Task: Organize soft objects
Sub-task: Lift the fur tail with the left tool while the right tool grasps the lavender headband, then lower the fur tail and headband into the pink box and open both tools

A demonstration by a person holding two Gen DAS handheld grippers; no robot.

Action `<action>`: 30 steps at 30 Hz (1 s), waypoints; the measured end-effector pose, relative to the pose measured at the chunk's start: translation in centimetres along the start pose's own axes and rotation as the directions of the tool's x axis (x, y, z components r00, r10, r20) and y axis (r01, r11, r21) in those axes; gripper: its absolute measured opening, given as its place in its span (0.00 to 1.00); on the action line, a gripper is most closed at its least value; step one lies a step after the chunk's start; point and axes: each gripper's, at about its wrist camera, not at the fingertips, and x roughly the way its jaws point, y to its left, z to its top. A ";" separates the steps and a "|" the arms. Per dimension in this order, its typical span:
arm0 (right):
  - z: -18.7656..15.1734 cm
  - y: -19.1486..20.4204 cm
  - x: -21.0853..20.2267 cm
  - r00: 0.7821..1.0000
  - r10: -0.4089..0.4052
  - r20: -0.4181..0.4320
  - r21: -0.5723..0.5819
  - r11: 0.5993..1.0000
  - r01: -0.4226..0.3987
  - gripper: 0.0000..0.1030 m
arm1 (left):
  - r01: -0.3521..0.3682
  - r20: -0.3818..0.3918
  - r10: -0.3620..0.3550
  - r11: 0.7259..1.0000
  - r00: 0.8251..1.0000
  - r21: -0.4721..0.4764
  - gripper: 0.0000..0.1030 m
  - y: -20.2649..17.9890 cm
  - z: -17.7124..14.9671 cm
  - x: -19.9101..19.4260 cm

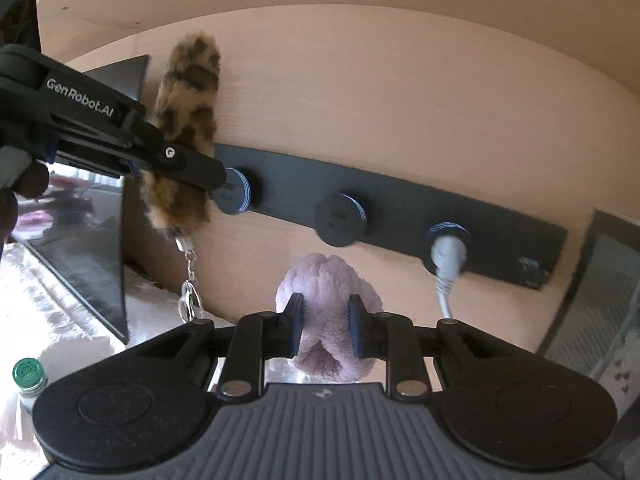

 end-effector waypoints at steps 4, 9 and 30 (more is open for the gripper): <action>-0.9 -1.3 0.5 1.000 -0.011 0.007 0.024 1.000 0.011 0.22 | 0.039 -0.022 -0.040 0.998 0.999 -0.059 0.15 0.9 -0.2 2.0; -1.7 -1.5 1.1 0.999 -0.032 0.002 0.036 0.999 0.032 0.22 | 0.082 -0.074 -0.093 0.987 0.993 -0.141 0.15 2.4 -1.2 4.7; -9.6 -2.2 5.3 0.970 0.090 -0.226 0.155 0.986 -0.056 0.23 | -0.148 -0.652 -0.022 0.968 0.757 -0.204 0.15 8.0 -18.1 19.2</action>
